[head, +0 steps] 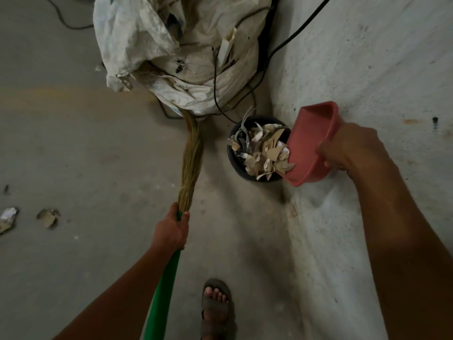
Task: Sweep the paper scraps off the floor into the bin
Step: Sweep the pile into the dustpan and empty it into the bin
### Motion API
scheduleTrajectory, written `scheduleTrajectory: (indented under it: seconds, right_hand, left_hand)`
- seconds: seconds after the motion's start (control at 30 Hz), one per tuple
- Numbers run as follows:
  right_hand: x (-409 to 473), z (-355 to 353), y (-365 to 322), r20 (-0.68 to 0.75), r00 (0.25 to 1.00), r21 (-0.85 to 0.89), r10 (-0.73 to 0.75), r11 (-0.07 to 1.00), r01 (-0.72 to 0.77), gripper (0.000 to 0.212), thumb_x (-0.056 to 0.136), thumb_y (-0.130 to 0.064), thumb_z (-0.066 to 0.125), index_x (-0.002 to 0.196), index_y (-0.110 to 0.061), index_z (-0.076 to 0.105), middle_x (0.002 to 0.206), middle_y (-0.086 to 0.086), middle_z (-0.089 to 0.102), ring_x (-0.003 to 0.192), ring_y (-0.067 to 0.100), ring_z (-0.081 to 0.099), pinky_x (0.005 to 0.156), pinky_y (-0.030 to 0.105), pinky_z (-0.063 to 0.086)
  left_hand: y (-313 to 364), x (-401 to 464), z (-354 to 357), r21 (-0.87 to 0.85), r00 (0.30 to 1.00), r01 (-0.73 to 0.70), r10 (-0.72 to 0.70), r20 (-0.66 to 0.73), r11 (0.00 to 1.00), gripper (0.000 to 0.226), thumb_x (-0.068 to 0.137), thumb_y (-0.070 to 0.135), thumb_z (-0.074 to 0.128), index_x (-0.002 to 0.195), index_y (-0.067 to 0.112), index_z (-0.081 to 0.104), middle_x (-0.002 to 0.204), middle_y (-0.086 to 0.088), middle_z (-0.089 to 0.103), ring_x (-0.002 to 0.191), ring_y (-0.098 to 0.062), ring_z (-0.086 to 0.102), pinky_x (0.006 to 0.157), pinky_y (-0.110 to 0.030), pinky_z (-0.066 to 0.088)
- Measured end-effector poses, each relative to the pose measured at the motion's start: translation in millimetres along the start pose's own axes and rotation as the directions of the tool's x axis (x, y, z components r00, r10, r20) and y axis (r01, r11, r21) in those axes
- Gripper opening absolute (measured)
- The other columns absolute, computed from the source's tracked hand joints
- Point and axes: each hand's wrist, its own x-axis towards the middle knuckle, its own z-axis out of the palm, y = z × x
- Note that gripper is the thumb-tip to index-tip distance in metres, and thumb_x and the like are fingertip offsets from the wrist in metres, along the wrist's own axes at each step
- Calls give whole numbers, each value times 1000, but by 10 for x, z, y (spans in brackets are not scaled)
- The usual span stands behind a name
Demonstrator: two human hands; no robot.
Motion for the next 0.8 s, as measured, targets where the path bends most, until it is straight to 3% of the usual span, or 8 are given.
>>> scheduleTrajectory:
  seconds: [0.13, 0.23, 0.4, 0.6, 0.8]
  right_hand:
    - [-119, -18, 29, -27, 999, 79, 39, 996, -37, 39, 83, -38, 69, 107, -8, 75, 102, 16, 75, 87, 36, 73, 78, 41, 60]
    - [-216, 24, -37, -89, 996, 66, 13, 998, -7, 43, 89, -42, 67, 112, -7, 75, 109, 18, 73, 97, 37, 71, 75, 36, 50]
    - [-401, 217, -353, -125, 992, 83, -23, 996, 34, 47, 100, -38, 64, 132, -3, 64, 136, 23, 62, 121, 44, 62, 94, 45, 52]
    - [-482, 604, -590, -70, 996, 75, -62, 995, 67, 38, 108, -32, 56, 129, -2, 66, 130, 20, 63, 112, 40, 65, 78, 36, 42]
    - [-541, 898, -612, -11, 997, 70, -71, 995, 72, 39, 109, -32, 53, 129, -2, 68, 127, 19, 63, 109, 39, 65, 76, 36, 42]
  left_hand:
    - [-40, -8, -6, -8, 1000, -6, 6, -7, 1000, 60, 110, 43, 50, 164, 28, 30, 95, -13, 68, 66, -21, 65, 54, -34, 58]
    - [-84, -29, -23, 6, 1000, -12, 12, 1, 1000, 60, 110, 42, 49, 165, 27, 30, 94, -13, 68, 65, -21, 65, 55, -33, 58]
    - [-166, -46, -59, 20, 1000, -5, 4, 13, 1000, 61, 110, 42, 48, 166, 28, 27, 91, -13, 68, 64, -21, 64, 54, -33, 58]
    - [-258, 7, -101, 16, 1000, 0, 0, 15, 1000, 61, 110, 42, 49, 165, 28, 27, 96, -17, 69, 64, -22, 64, 56, -36, 61]
    - [-308, 57, -133, 62, 1000, -17, 16, 10, 998, 62, 110, 43, 47, 166, 28, 26, 103, -20, 70, 66, -24, 67, 60, -40, 64]
